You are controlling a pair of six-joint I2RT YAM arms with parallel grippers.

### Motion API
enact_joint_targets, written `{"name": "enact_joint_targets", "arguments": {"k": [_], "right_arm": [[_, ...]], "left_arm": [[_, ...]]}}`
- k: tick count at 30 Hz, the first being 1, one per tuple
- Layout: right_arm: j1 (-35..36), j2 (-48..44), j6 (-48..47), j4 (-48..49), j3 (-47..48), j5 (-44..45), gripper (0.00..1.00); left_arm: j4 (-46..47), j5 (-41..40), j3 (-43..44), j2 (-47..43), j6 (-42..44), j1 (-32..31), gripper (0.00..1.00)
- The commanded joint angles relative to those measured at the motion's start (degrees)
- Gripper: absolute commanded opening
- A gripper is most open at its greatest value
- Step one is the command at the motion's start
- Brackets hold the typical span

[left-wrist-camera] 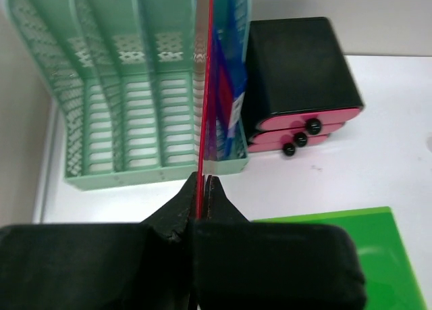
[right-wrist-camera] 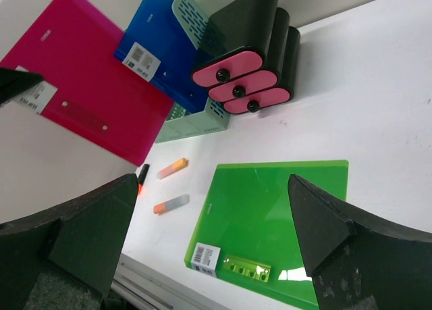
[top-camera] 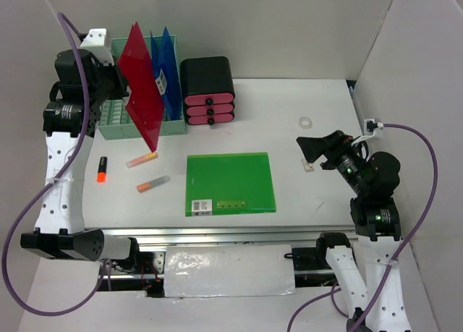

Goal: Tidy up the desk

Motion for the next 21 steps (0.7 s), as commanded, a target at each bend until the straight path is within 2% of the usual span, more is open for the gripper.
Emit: {"name": "enact_joint_targets", "arguments": {"k": [1,13,17,21], "right_arm": [[0.0,0.3,0.2,2.3,1.7,-2.0,1.0],[0.0,1.8,1.2,3.5,2.3,-3.4,1.0],[0.0,2.5,2.0,4.8,2.1,-3.7,1.0],[0.0,3.0,2.1,5.0,2.1,-3.3,1.0]], "left_arm": [[7.9,4.9,3.8,1.6,-3.0,0.3,0.0],[4.8,-5.3,9.1,3.9,0.1,0.3,0.0],[9.2,-4.9,7.8,5.4,1.2,0.3,0.0],[9.6,-3.7,10.4,9.2,1.3,1.9,0.0]]}}
